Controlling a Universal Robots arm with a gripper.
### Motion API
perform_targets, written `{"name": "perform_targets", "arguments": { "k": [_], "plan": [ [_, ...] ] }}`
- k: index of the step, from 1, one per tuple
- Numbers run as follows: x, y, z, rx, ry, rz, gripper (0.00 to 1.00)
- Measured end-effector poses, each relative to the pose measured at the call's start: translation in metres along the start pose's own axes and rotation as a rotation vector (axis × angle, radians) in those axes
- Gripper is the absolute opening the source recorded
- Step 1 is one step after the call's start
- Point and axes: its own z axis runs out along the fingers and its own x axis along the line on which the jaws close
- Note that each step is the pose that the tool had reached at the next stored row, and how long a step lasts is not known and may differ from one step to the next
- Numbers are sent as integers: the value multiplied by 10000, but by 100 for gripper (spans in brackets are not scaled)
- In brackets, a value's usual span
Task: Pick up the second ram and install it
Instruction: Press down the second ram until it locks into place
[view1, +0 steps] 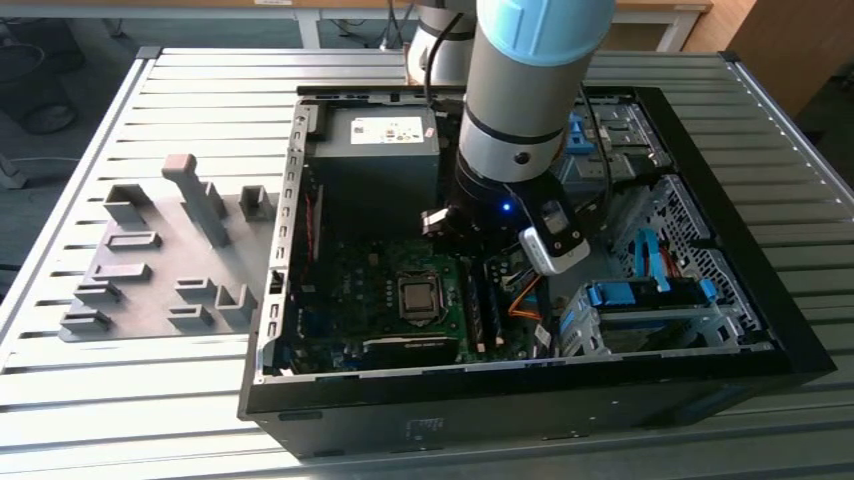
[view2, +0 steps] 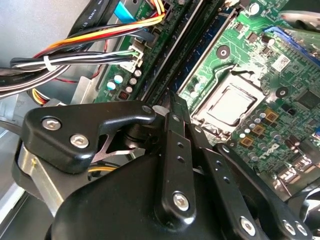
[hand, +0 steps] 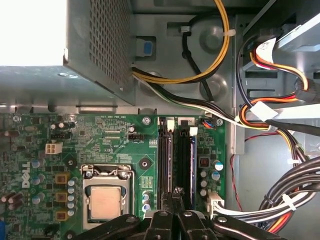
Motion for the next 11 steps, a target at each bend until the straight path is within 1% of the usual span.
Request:
{"name": "perform_targets", "arguments": {
  "k": [5,11],
  "plan": [
    [0,-1,43,-9,0,-1,11],
    [-1,-3,78,-3,3,-1,11]
  ]
}}
